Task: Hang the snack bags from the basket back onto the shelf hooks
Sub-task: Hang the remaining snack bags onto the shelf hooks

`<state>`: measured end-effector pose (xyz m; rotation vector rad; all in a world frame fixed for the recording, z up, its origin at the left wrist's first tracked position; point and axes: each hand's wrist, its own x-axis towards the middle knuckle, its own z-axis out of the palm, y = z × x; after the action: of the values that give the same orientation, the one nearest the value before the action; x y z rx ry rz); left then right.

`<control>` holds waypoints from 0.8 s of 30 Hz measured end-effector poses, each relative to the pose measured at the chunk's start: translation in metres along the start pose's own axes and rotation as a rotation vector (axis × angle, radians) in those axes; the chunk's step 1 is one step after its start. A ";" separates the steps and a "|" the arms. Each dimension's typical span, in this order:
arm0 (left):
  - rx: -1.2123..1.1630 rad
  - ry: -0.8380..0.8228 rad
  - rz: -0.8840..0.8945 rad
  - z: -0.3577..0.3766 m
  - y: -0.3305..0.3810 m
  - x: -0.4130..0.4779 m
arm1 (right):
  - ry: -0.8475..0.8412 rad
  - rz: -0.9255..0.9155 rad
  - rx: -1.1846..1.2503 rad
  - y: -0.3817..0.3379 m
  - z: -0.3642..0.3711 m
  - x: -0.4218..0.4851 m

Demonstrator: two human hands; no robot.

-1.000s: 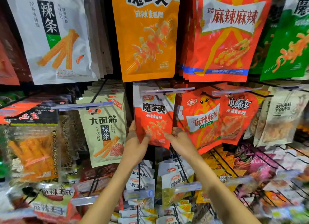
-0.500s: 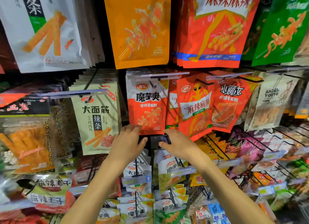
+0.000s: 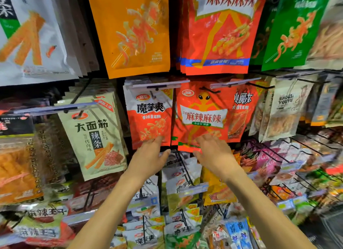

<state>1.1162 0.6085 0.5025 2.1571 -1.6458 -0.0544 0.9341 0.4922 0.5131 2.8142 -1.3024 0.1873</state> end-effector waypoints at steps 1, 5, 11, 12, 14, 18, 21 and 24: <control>-0.096 0.013 0.006 0.002 0.008 0.006 | 0.019 0.039 -0.006 0.011 -0.003 0.001; -0.426 0.159 -0.022 0.011 0.041 0.033 | 0.095 0.166 0.053 0.050 -0.014 0.004; -0.724 0.292 -0.105 0.041 0.052 0.071 | 0.238 0.201 0.565 0.087 -0.003 0.029; -0.755 0.309 -0.140 0.045 0.051 0.075 | 0.251 0.187 0.657 0.090 0.003 0.034; -0.806 0.338 -0.208 0.048 0.049 0.080 | 0.261 0.132 0.824 0.095 0.013 0.046; -0.823 0.352 -0.272 0.051 0.047 0.088 | 0.262 0.118 1.099 0.089 0.025 0.066; -0.878 0.357 -0.264 0.056 0.048 0.094 | 0.226 0.100 1.218 0.079 0.017 0.069; -0.906 0.387 -0.254 0.067 0.050 0.098 | 0.164 0.120 1.337 0.074 0.022 0.072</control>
<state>1.0808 0.4864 0.4815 1.5163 -0.8601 -0.3570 0.9260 0.3873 0.4990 3.4110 -1.6756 1.8609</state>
